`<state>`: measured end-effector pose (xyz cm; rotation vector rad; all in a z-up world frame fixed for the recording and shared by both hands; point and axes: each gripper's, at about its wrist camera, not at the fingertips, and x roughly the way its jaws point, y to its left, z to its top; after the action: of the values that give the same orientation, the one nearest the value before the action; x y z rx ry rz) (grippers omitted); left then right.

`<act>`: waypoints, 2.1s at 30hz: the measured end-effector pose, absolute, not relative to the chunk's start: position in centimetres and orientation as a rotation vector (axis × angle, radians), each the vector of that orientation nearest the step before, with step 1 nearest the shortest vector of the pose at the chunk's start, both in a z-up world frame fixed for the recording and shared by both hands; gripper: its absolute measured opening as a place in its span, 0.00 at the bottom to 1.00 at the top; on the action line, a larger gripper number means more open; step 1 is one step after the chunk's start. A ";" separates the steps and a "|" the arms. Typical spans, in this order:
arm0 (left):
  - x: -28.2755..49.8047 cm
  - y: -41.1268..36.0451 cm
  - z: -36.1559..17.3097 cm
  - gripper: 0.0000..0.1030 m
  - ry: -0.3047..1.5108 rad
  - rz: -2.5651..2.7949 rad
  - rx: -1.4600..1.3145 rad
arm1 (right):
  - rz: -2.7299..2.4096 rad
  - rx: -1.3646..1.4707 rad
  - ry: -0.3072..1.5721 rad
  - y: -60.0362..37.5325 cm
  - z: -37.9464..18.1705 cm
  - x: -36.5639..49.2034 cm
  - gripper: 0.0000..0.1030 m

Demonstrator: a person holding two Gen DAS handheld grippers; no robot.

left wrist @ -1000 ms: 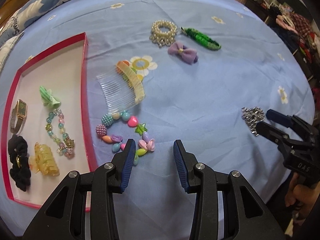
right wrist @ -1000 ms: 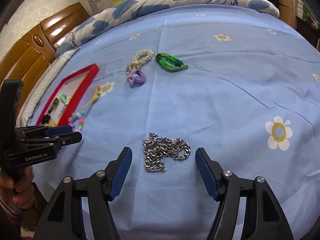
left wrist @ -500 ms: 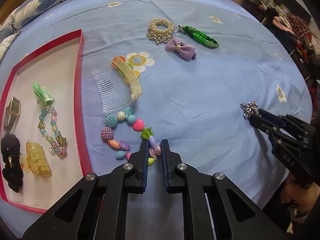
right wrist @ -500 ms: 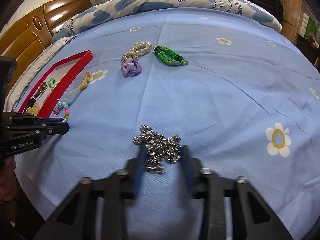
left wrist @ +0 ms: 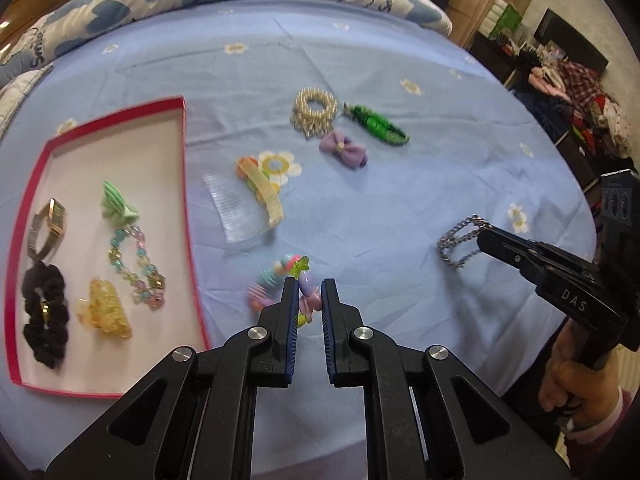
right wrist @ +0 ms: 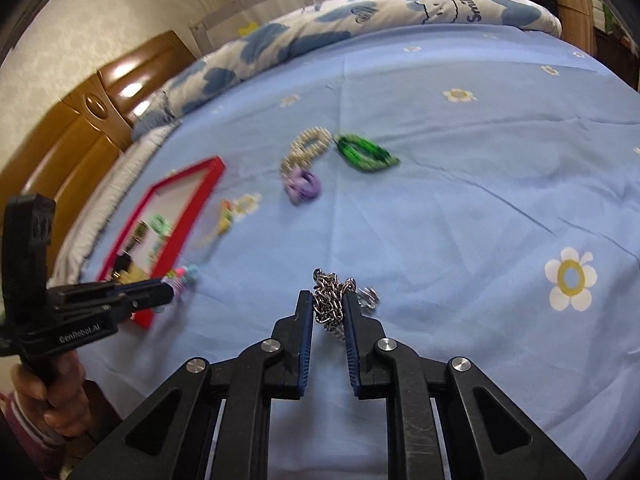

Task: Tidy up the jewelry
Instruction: 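Carry the bead bracelet onto the scrunchie with the left tool while the right drops the chain in the tray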

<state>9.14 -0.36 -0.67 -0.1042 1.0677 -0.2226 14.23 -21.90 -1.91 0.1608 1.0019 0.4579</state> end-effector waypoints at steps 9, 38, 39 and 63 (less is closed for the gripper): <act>8.4 1.4 2.7 0.09 0.991 -0.205 -0.147 | 0.518 0.180 0.941 -20.4 1.4 14.1 0.14; 5.1 13.7 4.9 0.09 0.899 0.036 -0.288 | 0.805 0.121 0.887 -7.3 5.6 14.5 0.14; 5.0 14.1 4.9 0.09 0.899 0.042 -0.294 | 0.814 0.117 0.887 -6.8 5.6 14.5 0.14; 8.4 19.1 0.6 0.09 0.966 0.152 -0.320 | 0.876 0.069 0.998 1.6 0.9 17.8 0.14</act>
<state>8.44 19.06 0.62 -0.3198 0.9657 0.1518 17.82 1.65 0.89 0.0692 0.9984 0.8764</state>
